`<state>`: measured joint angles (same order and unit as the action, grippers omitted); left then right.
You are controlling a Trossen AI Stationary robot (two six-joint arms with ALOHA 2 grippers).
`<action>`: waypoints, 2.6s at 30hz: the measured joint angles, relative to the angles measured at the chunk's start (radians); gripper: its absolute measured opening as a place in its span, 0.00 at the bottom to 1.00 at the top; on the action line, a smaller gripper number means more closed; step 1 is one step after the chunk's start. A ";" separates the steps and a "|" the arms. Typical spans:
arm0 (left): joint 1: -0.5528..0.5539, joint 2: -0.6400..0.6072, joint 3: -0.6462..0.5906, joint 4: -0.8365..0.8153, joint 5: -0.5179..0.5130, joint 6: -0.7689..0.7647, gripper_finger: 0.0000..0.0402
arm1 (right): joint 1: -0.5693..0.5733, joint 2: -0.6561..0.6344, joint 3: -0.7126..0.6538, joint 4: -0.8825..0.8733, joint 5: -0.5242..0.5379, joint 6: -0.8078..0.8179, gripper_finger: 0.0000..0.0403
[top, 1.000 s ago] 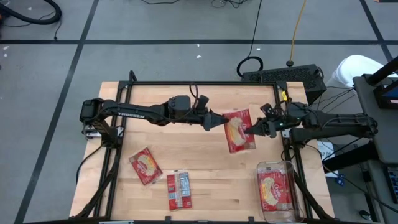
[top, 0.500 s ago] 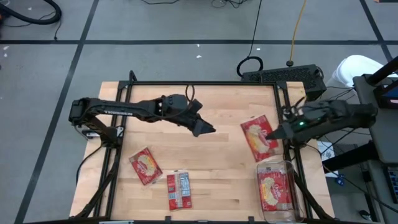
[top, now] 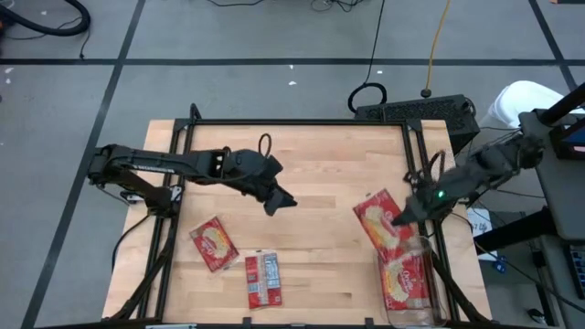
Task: Sort popcorn bags into baskets
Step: Put the popcorn bag into the transparent bin
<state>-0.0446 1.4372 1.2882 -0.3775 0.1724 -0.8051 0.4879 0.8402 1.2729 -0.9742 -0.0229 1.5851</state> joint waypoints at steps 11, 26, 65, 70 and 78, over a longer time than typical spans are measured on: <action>-0.121 -0.013 -0.003 -0.112 -0.073 -0.001 0.41 | 0.358 0.135 0.031 0.043 0.298 0.262 0.02; -0.142 -0.013 -0.002 -0.106 -0.122 0.022 0.41 | 0.714 0.294 0.031 -0.116 0.440 0.649 0.02; -0.142 -0.013 -0.002 -0.090 -0.181 0.063 0.41 | 0.587 0.535 0.030 -0.291 0.149 0.652 0.05; -0.142 -0.013 -0.002 -0.089 -0.173 0.061 0.41 | 0.585 0.549 0.030 -0.262 0.150 0.638 0.06; -0.142 -0.013 -0.002 -0.090 -0.172 0.059 0.41 | 0.585 0.548 0.029 -0.237 0.148 0.628 0.15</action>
<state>-0.1864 1.4242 1.2858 -0.4670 0.0001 -0.7464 1.0729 1.3884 1.3022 -1.2108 0.1251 2.2131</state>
